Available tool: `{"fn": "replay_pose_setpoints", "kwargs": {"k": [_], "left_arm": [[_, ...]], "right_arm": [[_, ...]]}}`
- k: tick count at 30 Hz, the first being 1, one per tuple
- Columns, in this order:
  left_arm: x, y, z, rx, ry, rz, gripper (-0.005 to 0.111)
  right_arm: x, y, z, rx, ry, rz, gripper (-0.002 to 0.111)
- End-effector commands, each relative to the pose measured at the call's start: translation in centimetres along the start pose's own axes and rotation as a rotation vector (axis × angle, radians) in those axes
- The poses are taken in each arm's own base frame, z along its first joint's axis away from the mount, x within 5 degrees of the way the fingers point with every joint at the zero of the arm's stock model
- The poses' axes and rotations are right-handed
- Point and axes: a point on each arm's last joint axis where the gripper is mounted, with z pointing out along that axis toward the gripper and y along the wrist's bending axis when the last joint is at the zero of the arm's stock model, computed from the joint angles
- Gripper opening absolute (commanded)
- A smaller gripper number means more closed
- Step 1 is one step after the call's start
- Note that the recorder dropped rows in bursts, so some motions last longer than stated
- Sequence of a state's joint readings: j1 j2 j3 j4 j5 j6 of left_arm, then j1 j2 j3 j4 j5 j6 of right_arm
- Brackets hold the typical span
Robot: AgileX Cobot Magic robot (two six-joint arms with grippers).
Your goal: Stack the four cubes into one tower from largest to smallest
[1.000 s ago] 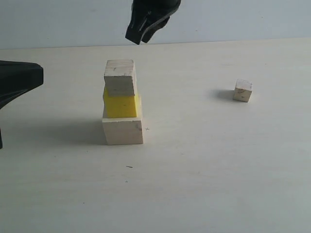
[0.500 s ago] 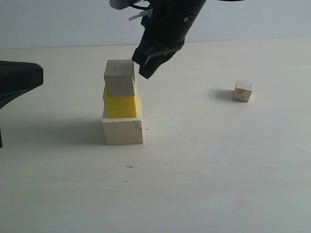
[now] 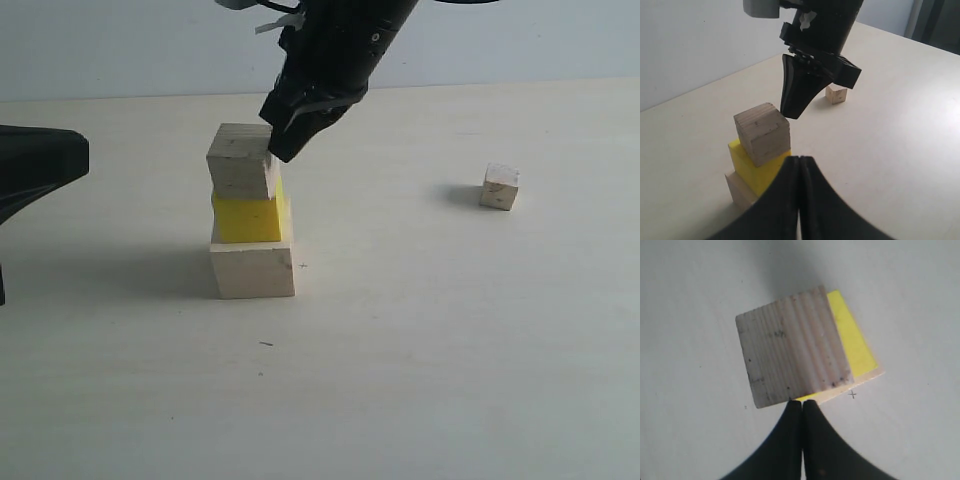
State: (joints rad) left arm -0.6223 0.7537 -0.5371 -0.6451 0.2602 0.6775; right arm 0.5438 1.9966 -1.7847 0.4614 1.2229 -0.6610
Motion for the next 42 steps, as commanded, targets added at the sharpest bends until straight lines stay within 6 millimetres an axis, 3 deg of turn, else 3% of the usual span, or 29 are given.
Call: {"fn": "replay_pose_setpoints", "kwargs": {"k": [1,14,30,35,42], "left_arm": [[0.0,-0.1,-0.1,0.002,-0.007,0.005,0.0],[0.0,-0.1,-0.1,0.006,-0.001,0.005,0.0],[0.0,-0.1,-0.1,0.008,0.001,0.005,0.0],[0.1,-0.2,-0.2,0.012,0.006,0.005,0.0],[0.1,-0.2,-0.2,0.015,0.009,0.005,0.0]], "right_arm": [[0.0,-0.1,0.0,0.009,-0.015,-0.009,0.0],[-0.1,-1.2,1.3,0.044,-0.013,-0.005,0.0],[-0.3,-1.5,1.3,0.08,-0.04,-0.022,0.0],[0.3,-1.1,1.3,0.037,0.029,-0.016,0.0],[0.4,-2.1,-0.8,0.176,-0.004,-0.004,0.0]]}}
